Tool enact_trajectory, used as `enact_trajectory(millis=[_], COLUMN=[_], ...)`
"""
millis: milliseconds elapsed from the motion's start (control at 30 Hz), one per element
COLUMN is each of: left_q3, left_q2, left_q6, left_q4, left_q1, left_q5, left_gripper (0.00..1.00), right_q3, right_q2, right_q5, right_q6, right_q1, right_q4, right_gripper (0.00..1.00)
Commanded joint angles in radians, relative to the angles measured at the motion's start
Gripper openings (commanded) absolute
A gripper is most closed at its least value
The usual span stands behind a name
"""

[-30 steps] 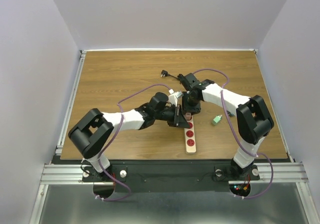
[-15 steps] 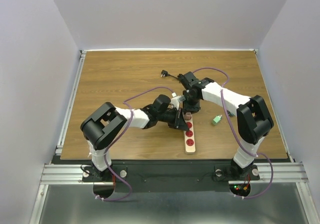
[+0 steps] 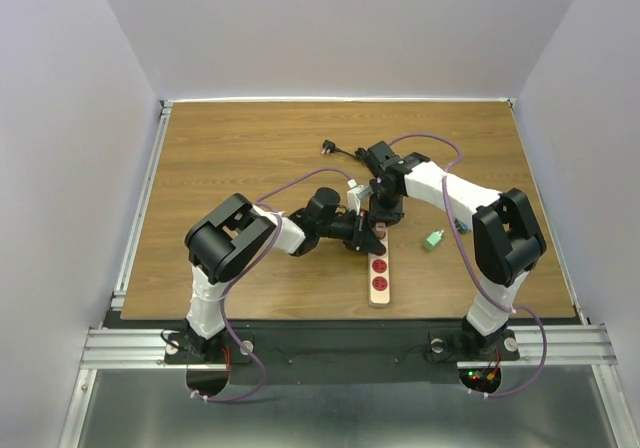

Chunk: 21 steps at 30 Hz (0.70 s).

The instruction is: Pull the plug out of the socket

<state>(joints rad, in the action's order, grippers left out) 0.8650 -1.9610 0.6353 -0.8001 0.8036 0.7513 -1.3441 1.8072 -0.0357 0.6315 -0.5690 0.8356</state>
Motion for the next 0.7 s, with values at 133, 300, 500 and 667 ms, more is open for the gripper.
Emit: enact_trajectory(millis=[133,300,500,667], left_q3=[0.009,-0.017,-0.037,-0.049], left_q2=[-0.205,-0.252,-0.272,-0.259], left_q6=[0.095,0.101,0.121,0.124], left_q4=[0.151,0.128,0.093,0.085], left_q1=[0.04,0.036,0.02,0.02], left_q5=[-0.012,0.003,0.014,0.01], left_gripper=[0.0,0.0,0.0,0.0], right_q3=[-0.107,-0.219,-0.222,-0.228], right_q2=[-0.002,0.004,0.0,0.0], right_q5=[0.081,0.099,0.221,0.247], right_q6=[-0.03,-0.013,-0.023,-0.065], right_q1=[-0.066,-0.063,0.0,0.079], right_q4=[0.051,0.091,0.102,0.121], right_gripper=[0.0,0.0,0.0,0.0])
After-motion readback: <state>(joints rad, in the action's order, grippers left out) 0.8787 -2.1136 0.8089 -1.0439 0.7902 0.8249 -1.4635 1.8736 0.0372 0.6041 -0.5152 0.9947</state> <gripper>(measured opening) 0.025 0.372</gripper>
